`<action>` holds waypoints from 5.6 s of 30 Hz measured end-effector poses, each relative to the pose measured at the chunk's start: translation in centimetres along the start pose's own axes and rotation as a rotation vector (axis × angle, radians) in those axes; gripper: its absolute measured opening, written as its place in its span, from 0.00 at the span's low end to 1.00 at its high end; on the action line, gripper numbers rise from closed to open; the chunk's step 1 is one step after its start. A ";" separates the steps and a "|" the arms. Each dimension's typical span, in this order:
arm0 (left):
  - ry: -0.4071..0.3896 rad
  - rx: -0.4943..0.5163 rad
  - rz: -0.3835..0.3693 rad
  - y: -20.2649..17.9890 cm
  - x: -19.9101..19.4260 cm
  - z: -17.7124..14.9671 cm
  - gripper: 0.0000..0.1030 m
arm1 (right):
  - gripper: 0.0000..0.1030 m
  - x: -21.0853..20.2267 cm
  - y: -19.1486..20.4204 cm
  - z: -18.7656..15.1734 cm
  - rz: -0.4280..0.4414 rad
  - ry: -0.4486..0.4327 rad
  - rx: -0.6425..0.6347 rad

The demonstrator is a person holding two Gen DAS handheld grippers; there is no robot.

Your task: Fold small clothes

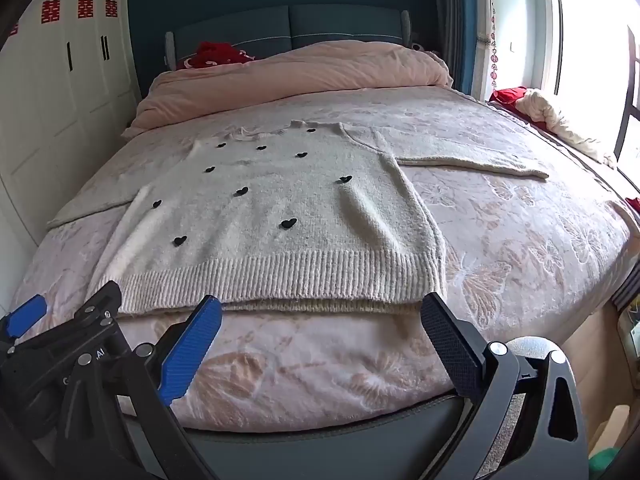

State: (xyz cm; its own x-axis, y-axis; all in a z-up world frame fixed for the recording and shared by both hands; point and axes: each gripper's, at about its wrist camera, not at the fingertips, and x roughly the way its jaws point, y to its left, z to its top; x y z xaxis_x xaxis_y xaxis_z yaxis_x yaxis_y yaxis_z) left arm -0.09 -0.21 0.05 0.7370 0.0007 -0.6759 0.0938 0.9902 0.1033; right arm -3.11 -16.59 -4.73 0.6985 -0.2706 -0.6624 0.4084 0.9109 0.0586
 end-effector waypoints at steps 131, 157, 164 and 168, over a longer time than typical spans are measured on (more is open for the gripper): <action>0.053 -0.056 -0.012 -1.3 11.6 7.9 0.95 | 0.95 29.1 -41.6 19.2 -0.192 0.100 0.785; 0.111 -0.303 -0.280 4.6 16.7 12.6 0.95 | 0.47 27.0 5.9 26.3 0.528 0.008 -0.183; 0.165 -0.416 -0.419 3.4 27.4 20.0 0.95 | 0.54 28.1 -7.2 21.2 0.371 0.159 0.161; 0.237 -0.549 -0.486 1.6 34.7 22.3 0.94 | 0.55 30.8 -10.7 20.7 0.400 0.236 0.344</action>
State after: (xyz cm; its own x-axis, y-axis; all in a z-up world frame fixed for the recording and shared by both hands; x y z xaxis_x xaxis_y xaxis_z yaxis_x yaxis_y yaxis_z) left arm 40.54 -1.70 -6.93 0.5293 -0.4831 -0.6974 -0.0208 0.8144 -0.5799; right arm 26.21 -41.16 -10.33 0.7041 0.1863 -0.6852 0.3346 0.7640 0.5516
